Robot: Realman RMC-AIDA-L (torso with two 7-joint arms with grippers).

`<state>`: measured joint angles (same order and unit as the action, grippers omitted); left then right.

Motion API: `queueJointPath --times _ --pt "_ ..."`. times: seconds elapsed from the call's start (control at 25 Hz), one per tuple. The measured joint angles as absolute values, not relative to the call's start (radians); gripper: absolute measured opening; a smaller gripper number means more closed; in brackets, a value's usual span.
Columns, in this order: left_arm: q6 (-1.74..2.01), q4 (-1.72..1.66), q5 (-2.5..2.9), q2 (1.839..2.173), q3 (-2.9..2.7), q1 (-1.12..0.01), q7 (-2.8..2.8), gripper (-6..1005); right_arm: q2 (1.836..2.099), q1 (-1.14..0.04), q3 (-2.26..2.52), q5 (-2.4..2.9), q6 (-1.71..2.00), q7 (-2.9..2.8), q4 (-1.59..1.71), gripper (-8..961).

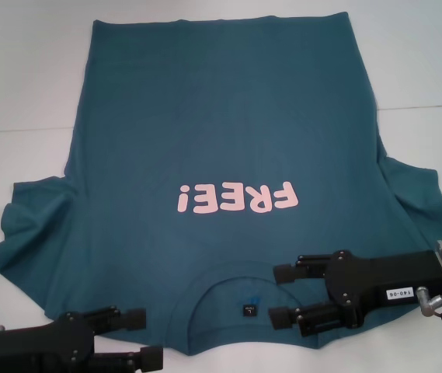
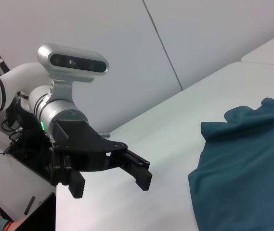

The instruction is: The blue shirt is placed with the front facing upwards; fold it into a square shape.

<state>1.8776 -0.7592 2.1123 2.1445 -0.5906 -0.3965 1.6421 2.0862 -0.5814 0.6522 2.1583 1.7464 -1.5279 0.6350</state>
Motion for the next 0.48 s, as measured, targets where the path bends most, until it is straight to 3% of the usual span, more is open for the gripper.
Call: queueJointPath --times 0.48 --pt "1.878 -0.759 2.112 2.144 -0.589 -0.397 1.644 929 2.086 -0.581 0.652 2.158 1.748 -1.529 0.635 912"
